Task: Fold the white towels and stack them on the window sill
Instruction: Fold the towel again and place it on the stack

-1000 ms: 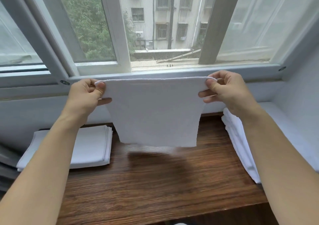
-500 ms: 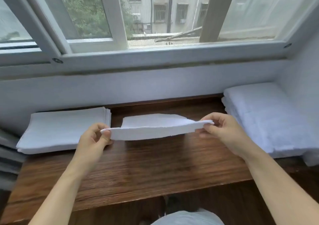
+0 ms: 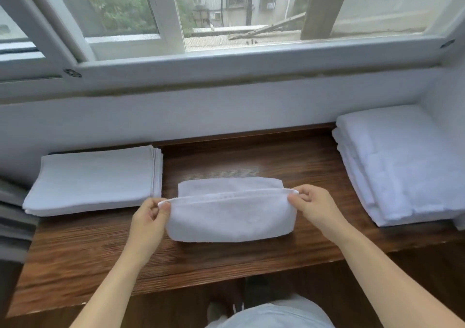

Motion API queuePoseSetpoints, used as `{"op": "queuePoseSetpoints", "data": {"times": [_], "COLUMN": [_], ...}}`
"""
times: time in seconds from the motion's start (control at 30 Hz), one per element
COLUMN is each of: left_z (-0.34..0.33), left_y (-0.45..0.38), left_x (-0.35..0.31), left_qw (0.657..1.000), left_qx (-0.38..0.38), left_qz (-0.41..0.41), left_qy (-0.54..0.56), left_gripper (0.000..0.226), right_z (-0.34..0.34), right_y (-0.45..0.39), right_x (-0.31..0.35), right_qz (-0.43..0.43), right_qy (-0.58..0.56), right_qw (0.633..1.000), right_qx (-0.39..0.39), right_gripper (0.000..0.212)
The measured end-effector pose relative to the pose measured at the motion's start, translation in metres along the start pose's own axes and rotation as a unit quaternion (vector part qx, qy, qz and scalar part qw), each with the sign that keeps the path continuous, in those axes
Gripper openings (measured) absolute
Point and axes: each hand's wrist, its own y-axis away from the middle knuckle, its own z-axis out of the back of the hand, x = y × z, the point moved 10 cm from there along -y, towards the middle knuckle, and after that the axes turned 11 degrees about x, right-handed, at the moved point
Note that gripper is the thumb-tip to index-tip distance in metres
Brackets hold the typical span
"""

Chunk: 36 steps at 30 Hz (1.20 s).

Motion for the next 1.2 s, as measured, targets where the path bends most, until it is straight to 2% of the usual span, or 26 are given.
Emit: {"op": "queuePoseSetpoints", "data": {"times": [0.17, 0.33, 0.5, 0.67, 0.77, 0.8, 0.87, 0.93, 0.97, 1.0, 1.07, 1.13, 1.2], "left_z": [-0.006, -0.021, -0.028, -0.028, -0.026, -0.029, -0.058, -0.114, -0.141, -0.161, -0.176, -0.167, -0.154], "left_y": [-0.059, -0.1, -0.112, -0.109, -0.099, -0.096, -0.089, -0.078, -0.074, -0.073, -0.08, -0.09, -0.093], "left_x": [-0.001, 0.016, 0.036, 0.042, 0.033, 0.025, 0.002, -0.015, -0.014, -0.01, 0.009, 0.034, 0.05], "left_qw": [0.998, 0.99, 0.984, 0.986, 0.982, 0.976, 0.946, 0.891, 0.864, 0.842, 0.825, 0.815, 0.798], "left_qx": [-0.045, -0.057, -0.075, -0.094, -0.134, -0.147, -0.128, -0.046, 0.007, 0.054, 0.115, 0.135, 0.13], "left_qz": [0.021, 0.064, 0.109, 0.1, 0.074, 0.042, -0.07, -0.203, -0.243, -0.253, -0.202, -0.138, -0.12], "left_qy": [-0.034, -0.11, -0.123, -0.093, -0.113, -0.154, -0.289, -0.404, -0.442, -0.474, -0.515, -0.547, -0.576], "left_gripper": [0.018, 0.027, 0.025, 0.031, 0.038, 0.038, 0.037, 0.041, 0.047, 0.053, 0.061, 0.07, 0.076], "right_z": [0.0, -0.005, -0.009, -0.01, -0.007, -0.005, -0.031, -0.092, -0.122, -0.149, -0.176, -0.175, -0.164], "right_y": [-0.055, -0.094, -0.111, -0.112, -0.1, -0.094, -0.08, -0.074, -0.076, -0.081, -0.09, -0.096, -0.099], "right_x": [-0.006, -0.022, -0.039, -0.042, -0.033, -0.019, 0.021, 0.041, 0.039, 0.032, 0.012, -0.005, -0.021], "right_qz": [-0.034, -0.077, -0.106, -0.099, -0.071, -0.029, 0.114, 0.233, 0.248, 0.236, 0.183, 0.151, 0.138], "right_qy": [-0.028, -0.013, 0.012, 0.033, 0.041, 0.095, 0.254, 0.357, 0.391, 0.426, 0.478, 0.493, 0.513], "right_qw": [0.999, 0.995, 0.992, 0.992, 0.988, 0.981, 0.941, 0.896, 0.883, 0.874, 0.858, 0.855, 0.846], "right_qx": [-0.032, -0.058, -0.06, -0.07, -0.128, -0.165, -0.192, -0.122, -0.07, -0.018, 0.039, 0.046, 0.038], "right_gripper": [0.008, 0.02, 0.013, 0.013, 0.027, 0.032, 0.034, 0.042, 0.048, 0.055, 0.068, 0.069, 0.07]}}
